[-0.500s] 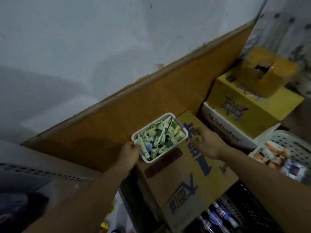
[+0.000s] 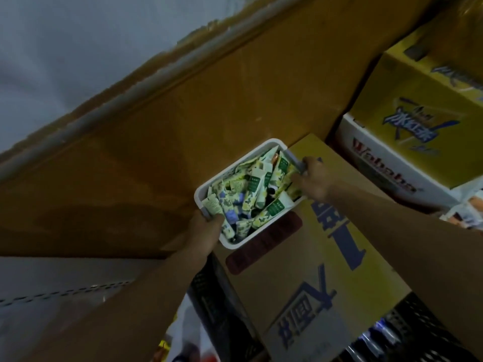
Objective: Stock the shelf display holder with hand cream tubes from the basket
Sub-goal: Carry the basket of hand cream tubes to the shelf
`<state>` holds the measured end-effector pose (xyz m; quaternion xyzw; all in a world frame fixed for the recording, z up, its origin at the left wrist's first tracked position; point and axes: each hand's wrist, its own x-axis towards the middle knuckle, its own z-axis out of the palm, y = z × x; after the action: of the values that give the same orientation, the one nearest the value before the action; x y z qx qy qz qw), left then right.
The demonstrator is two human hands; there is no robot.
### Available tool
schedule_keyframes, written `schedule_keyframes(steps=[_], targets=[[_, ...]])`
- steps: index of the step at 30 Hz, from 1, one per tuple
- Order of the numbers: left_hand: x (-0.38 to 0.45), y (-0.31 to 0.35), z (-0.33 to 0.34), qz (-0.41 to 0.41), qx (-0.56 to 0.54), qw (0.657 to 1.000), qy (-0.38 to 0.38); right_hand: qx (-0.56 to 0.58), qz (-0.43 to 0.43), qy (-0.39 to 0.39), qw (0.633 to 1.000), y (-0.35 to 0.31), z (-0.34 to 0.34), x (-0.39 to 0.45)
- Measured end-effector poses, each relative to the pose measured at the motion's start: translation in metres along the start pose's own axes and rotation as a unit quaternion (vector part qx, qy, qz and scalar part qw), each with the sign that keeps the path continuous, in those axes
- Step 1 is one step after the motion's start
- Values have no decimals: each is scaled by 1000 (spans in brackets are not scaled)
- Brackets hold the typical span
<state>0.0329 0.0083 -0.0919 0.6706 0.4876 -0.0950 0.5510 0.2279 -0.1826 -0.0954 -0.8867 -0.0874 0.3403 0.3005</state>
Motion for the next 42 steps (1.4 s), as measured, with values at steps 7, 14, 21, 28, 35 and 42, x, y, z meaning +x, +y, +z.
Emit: schedule_keyframes(steps=[7,14,21,28,35,42], targets=[[0,11,11,-34,-102,994,22,46,16,41,998,0,16,10],[-14,22,11,24,-51,998,21,180,56,50,981,18,17,-22],[-44,39,12,100,-7,995,14,195,72,109,972,24,0,-73],[-125,54,1,180,-2,984,-7,171,37,169,970,9,-51,-182],[-230,86,-9,248,-27,968,-6,187,51,215,957,4,-86,-294],[-316,121,-22,295,4,955,-19,185,44,274,943,-10,-122,-397]])
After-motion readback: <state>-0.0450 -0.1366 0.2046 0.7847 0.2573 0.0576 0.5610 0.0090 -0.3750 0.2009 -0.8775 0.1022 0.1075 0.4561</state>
